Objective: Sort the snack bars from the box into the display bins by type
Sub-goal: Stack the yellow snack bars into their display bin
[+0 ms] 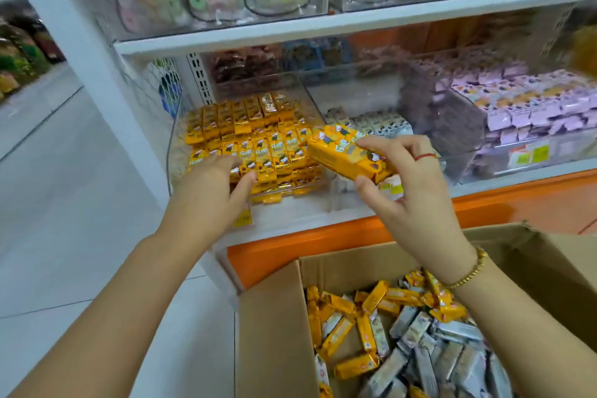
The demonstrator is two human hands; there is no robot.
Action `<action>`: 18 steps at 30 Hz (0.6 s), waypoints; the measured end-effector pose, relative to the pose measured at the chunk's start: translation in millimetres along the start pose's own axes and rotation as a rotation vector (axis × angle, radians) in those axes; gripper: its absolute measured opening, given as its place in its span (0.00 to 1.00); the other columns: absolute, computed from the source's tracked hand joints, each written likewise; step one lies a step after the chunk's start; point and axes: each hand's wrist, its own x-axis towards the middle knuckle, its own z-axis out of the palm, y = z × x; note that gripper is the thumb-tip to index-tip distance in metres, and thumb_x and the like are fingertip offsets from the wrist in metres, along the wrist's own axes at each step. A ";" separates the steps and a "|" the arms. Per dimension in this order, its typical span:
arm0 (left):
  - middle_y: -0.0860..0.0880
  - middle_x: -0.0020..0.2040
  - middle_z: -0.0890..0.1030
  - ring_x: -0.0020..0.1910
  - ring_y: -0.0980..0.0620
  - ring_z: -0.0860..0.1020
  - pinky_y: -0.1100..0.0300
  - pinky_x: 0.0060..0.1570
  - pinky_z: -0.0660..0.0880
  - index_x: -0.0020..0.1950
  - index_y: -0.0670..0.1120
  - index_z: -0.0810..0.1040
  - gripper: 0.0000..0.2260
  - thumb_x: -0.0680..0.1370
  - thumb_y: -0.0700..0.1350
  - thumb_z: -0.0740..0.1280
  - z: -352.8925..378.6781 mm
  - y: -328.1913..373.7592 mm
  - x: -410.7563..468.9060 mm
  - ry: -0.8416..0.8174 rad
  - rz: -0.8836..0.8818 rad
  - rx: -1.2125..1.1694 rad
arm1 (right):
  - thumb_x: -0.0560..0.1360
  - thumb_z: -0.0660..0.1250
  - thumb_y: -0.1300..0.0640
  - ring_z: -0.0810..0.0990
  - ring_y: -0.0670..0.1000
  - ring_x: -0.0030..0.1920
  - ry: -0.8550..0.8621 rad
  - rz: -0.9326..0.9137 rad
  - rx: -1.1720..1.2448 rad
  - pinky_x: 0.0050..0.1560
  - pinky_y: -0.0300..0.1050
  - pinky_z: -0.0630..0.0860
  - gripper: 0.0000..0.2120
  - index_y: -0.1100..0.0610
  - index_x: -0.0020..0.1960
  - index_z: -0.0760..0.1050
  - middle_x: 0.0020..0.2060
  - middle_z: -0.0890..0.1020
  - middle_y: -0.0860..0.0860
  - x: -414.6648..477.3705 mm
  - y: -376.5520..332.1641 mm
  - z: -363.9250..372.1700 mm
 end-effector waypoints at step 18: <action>0.53 0.61 0.79 0.59 0.52 0.76 0.61 0.56 0.71 0.64 0.52 0.76 0.15 0.77 0.46 0.66 -27.4 -64.1 -35.6 -0.193 -0.043 -0.040 | 0.75 0.66 0.46 0.68 0.59 0.60 -0.419 -0.029 -0.239 0.58 0.51 0.70 0.23 0.49 0.68 0.67 0.59 0.69 0.59 68.7 -90.5 169.8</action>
